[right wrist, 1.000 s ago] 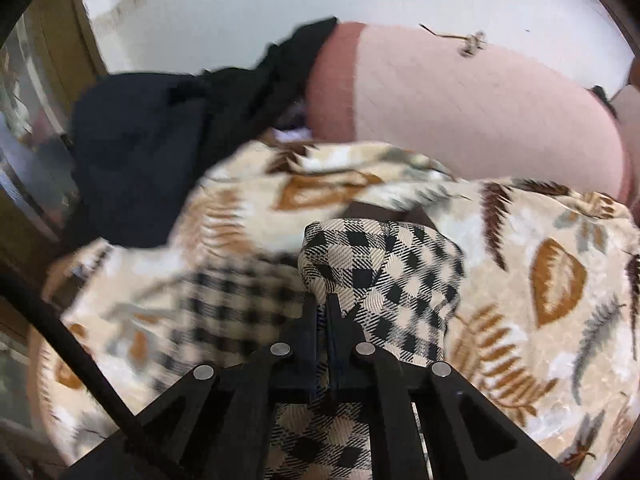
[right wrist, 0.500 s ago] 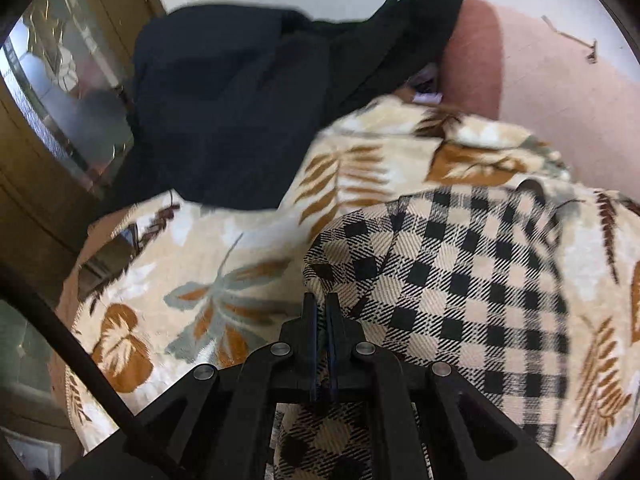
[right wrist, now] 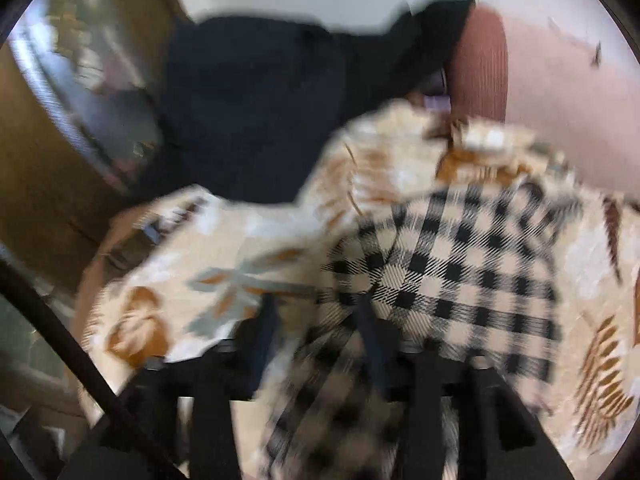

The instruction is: Fold large clothes

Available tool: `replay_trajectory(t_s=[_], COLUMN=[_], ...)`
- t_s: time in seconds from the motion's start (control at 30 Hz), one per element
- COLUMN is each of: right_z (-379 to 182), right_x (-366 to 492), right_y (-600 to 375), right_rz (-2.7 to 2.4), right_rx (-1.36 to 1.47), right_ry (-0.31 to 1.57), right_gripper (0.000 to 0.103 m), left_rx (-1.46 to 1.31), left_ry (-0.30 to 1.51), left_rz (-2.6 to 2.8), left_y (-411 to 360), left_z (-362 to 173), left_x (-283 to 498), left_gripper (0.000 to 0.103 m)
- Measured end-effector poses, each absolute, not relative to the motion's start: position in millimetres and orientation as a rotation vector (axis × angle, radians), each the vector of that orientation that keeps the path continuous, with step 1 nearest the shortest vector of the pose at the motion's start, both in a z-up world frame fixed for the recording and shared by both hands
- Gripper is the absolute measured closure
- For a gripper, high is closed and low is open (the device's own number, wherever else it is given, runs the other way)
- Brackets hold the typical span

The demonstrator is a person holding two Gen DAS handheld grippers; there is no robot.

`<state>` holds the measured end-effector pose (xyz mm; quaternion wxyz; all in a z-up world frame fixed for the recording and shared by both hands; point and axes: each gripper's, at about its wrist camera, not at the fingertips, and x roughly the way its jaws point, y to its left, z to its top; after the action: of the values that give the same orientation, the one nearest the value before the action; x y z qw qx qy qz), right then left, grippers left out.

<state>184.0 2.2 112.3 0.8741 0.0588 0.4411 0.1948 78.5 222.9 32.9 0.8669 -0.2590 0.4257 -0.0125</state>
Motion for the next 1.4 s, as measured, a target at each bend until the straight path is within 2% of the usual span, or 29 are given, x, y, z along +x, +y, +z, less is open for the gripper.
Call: replay_trajectory(t_s=[0.13, 0.27, 0.4, 0.57, 0.6, 0.63, 0.77, 0.87, 1.0, 1.07, 1.17, 1.2, 1.27, 1.3, 1.33, 1.37, 1.4], right_z=[117, 64, 22, 18, 17, 19, 32, 34, -4, -27, -23, -16, 5, 16, 30, 41, 50], right_x=[108, 58, 55, 68, 71, 73, 77, 79, 83, 76, 59, 53, 38, 31, 24, 18, 13], right_y=[-21, -32, -33, -26, -22, -20, -21, -14, 8, 26, 32, 30, 15, 4, -11, -24, -38], right_rz=[0.558, 0.561, 0.467, 0.408, 0.416, 0.411, 0.471, 0.539, 0.666, 0.668, 0.666, 0.674, 0.675, 0.661, 0.63, 0.589, 0.533], right_rx=[0.181, 0.247, 0.312, 0.384, 0.378, 0.364, 0.46, 0.54, 0.647, 0.617, 0.519, 0.486, 0.421, 0.386, 0.354, 0.333, 0.308], right_ry=[0.921, 1.011, 1.023, 0.971, 0.984, 0.993, 0.969, 0.976, 1.089, 1.172, 1.139, 1.13, 1.086, 1.052, 1.004, 0.962, 0.918], right_gripper=[0.042, 0.042, 0.042, 0.042, 0.056, 0.082, 0.088, 0.088, 0.089, 0.09, 0.09, 0.09, 0.09, 0.085, 0.071, 0.061, 0.04], left_rx=[-0.557, -0.581, -0.563, -0.563, -0.565, -0.567, -0.564, -0.553, -0.549, -0.539, -0.498, -0.479, -0.452, -0.443, -0.439, -0.43, -0.418], left_ry=[0.896, 0.892, 0.879, 0.888, 0.89, 0.89, 0.852, 0.822, 0.816, 0.823, 0.827, 0.829, 0.838, 0.842, 0.843, 0.843, 0.846], left_rz=[0.001, 0.03, 0.058, 0.066, 0.067, 0.066, 0.098, 0.151, 0.168, 0.139, 0.075, 0.041, -0.027, -0.071, -0.119, -0.177, -0.213], left_y=[230, 241, 244, 247, 248, 249, 261, 273, 279, 273, 257, 248, 234, 226, 218, 207, 200], left_z=[33, 35, 36, 34, 35, 35, 45, 51, 52, 53, 55, 56, 56, 56, 55, 55, 55], left_x=[80, 82, 82, 83, 84, 84, 84, 83, 83, 86, 91, 93, 94, 95, 95, 95, 95], left_gripper=[0.099, 0.099, 0.099, 0.099, 0.099, 0.099, 0.099, 0.098, 0.098, 0.098, 0.097, 0.096, 0.077, 0.072, 0.065, 0.063, 0.062])
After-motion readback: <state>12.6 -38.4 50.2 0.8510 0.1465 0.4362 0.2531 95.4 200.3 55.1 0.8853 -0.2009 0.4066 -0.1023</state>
